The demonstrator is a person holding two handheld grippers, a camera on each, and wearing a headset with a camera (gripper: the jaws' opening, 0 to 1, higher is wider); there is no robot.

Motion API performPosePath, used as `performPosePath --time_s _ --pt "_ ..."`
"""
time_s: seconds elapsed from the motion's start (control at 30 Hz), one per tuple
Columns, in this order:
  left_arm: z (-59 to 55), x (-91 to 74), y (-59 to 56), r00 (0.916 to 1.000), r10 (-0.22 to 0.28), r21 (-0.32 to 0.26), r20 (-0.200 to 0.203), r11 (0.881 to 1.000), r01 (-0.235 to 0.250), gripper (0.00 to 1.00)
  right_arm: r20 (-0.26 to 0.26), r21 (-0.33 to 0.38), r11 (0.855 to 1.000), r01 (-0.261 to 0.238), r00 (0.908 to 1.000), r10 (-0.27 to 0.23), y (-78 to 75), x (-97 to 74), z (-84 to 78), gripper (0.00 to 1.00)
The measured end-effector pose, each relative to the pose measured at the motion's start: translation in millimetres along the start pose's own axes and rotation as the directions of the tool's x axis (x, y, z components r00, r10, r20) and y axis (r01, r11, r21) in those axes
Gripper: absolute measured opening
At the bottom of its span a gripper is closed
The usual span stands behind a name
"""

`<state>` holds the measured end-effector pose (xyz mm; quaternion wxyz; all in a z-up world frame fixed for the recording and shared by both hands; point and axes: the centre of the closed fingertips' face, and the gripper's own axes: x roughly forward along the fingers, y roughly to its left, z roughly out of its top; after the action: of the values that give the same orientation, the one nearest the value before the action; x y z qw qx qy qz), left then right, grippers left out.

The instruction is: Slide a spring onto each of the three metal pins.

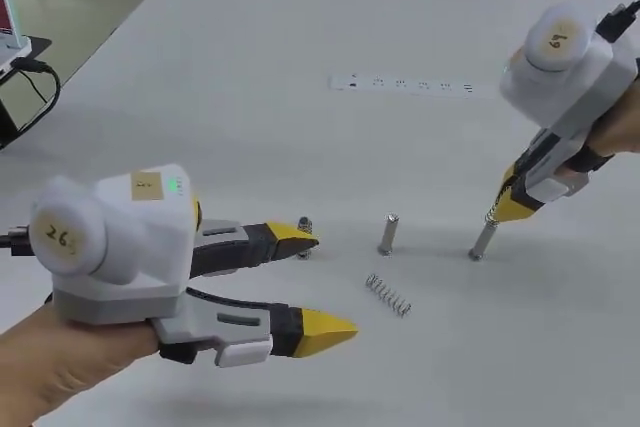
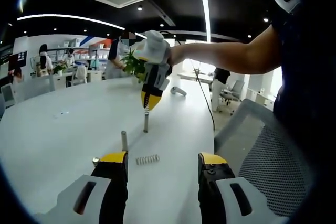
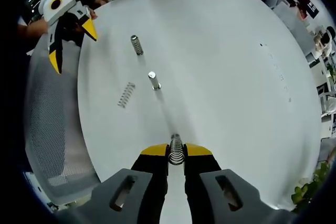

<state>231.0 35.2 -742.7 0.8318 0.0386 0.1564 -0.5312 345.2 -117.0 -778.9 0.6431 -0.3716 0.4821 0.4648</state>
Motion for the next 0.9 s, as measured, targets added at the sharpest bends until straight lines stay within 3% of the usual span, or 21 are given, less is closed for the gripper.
performPosePath --time_s 0.9 --pt "0.8 -0.2 0.9 1.0 0.001 0.002 0.001 1.0 -0.001 0.47 -0.043 0.008 1.0 -0.02 0.9989 0.02 5.5 34.7 -7.8 0.08"
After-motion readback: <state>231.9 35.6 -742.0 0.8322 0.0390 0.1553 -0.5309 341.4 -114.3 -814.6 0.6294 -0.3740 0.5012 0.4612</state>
